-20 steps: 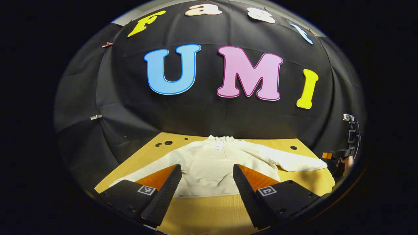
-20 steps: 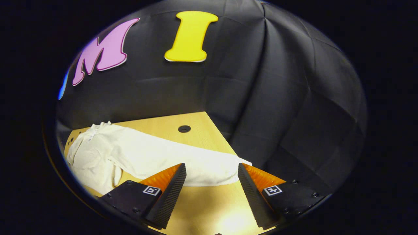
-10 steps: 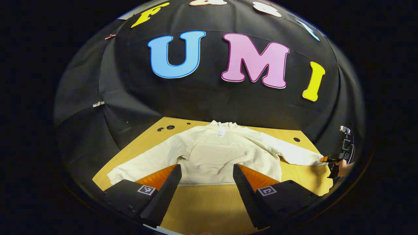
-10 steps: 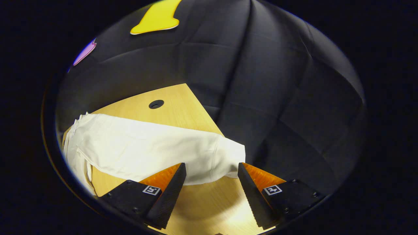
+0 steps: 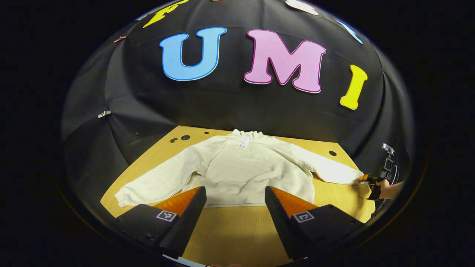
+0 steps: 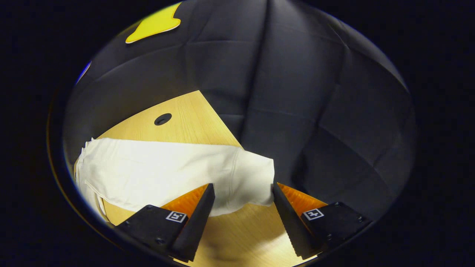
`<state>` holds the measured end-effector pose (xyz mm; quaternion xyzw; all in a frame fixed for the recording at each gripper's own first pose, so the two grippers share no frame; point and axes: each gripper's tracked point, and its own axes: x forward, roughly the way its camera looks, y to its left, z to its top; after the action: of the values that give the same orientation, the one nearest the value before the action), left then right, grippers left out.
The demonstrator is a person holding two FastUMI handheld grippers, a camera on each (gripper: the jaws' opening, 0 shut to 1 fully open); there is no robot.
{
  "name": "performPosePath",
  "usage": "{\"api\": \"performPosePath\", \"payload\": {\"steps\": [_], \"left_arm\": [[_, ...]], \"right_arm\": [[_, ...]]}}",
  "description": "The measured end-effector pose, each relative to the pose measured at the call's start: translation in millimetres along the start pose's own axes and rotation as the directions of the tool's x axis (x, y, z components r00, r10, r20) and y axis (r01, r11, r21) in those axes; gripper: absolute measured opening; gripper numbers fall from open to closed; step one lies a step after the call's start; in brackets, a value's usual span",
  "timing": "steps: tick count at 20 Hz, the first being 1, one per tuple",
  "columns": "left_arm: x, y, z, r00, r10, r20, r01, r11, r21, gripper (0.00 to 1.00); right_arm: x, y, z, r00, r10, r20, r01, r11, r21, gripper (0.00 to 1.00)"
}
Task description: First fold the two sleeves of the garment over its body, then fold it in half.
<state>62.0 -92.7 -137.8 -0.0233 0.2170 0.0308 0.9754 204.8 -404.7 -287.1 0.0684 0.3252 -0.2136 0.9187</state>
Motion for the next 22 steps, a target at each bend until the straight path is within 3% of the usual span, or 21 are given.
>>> {"api": "performPosePath", "payload": {"steps": [1, 3, 4, 5, 6, 7, 9, 10, 13, 19, 22], "left_arm": [[0.5, -2.6, -0.3, 1.0, -0.005, -0.003, 0.005, 1.0, 0.0, 0.98], [1.1, -5.5, -2.2, 1.0, -0.012, -0.01, 0.012, 1.0, 0.0, 0.98], [0.2, -6.9, -2.8, 1.0, -0.016, -0.012, 0.016, 1.0, 0.001, 0.97], [-0.3, -7.5, -2.4, 1.0, -0.018, -0.015, 0.018, 1.0, 0.003, 0.97], [-0.2, -8.4, -3.7, 1.0, -0.021, -0.018, 0.021, 1.0, 0.004, 0.97], [-0.8, -7.9, -3.2, 1.0, -0.021, -0.021, 0.022, 1.0, 0.004, 0.97], [0.5, -5.7, -4.3, 0.999, -0.021, -0.025, 0.021, 1.0, 0.0, 0.97], [0.6, -4.8, -5.0, 0.999, -0.022, -0.028, 0.021, 1.0, -0.003, 0.97], [2.8, -2.2, -6.5, 0.999, -0.024, -0.038, 0.024, 1.0, -0.008, 0.98], [0.5, 10.6, -3.5, 0.999, -0.037, -0.032, 0.036, 0.999, -0.016, 0.98], [-2.7, 19.9, -3.2, 0.999, -0.04, -0.034, 0.038, 0.999, -0.033, 0.98]], "right_arm": [[-1.1, -2.0, 3.3, 1.0, -0.007, -0.002, 0.007, 1.0, 0.0, 0.83], [3.4, 5.5, 3.3, 1.0, 0.01, -0.003, -0.01, 1.0, -0.015, 0.88], [5.2, 14.4, 3.8, 0.999, 0.033, -0.001, -0.033, 0.999, -0.024, 0.72], [5.2, 22.5, 1.7, 1.0, 0.03, 0.001, -0.03, 0.999, -0.042, 0.66], [6.3, 27.6, 1.1, 0.999, 0.04, 0.003, -0.04, 0.997, -0.061, 0.53], [6.1, 26.7, 2.5, 1.0, 0.028, 0.004, -0.028, 0.997, -0.078, 0.28], [4.0, 28.8, 3.4, 1.0, 0.015, 0.007, -0.014, 0.995, -0.103, 0.24], [2.1, 30.9, 2.6, 1.0, 0.001, 0.005, 0.0, 0.993, -0.116, 0.16], [0.4, 32.6, 5.7, 1.0, -0.005, 0.01, 0.007, 0.984, -0.181, 0.07], [-39.2, 55.1, 26.1, 0.997, 0.025, 0.074, -0.001, 0.95, -0.312, 0.07], [-71.5, 82.1, 42.3, 0.991, 0.077, 0.109, -0.033, 0.933, -0.359, 0.07]]}}
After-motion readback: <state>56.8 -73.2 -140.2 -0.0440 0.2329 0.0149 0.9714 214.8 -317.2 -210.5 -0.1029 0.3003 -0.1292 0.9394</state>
